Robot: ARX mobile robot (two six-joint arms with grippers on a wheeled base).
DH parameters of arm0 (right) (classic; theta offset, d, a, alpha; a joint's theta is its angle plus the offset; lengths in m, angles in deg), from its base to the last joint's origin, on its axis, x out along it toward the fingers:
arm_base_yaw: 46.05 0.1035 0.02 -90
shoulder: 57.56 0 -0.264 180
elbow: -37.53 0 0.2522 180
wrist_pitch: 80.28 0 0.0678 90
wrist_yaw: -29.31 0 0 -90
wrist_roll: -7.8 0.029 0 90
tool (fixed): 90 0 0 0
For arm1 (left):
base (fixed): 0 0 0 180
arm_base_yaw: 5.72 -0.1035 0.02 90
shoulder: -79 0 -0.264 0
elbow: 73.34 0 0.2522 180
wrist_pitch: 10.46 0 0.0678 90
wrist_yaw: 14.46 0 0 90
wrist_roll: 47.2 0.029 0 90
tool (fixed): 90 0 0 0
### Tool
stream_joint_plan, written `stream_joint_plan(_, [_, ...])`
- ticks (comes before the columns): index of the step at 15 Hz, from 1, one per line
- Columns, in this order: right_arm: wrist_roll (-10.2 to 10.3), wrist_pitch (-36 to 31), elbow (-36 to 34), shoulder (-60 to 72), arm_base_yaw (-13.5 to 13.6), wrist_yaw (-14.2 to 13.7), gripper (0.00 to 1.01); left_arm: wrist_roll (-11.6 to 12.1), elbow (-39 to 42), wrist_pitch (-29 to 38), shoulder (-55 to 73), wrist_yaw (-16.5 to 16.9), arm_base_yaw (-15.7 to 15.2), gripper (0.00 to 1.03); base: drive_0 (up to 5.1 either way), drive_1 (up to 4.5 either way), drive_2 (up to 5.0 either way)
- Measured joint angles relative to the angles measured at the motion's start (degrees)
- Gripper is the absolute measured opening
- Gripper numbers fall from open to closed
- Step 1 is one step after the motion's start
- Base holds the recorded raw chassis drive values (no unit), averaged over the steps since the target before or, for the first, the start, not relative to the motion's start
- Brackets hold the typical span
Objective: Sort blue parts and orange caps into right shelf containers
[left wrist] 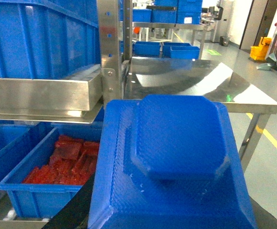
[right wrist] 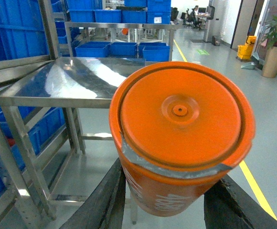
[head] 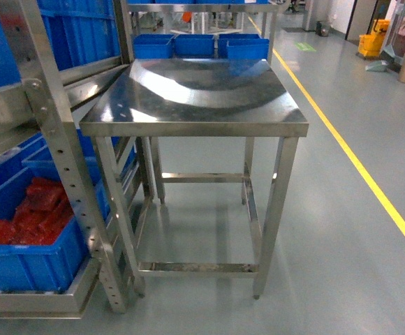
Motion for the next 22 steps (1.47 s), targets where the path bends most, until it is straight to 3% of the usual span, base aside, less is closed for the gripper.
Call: stream_joint_plan(22, [0.00,0.00,0.00,0.00,0.00,0.02,0.40,0.00,0.00,0.07,0.00,0.02,0.00,0.43,-5.1,2.32,2.3])
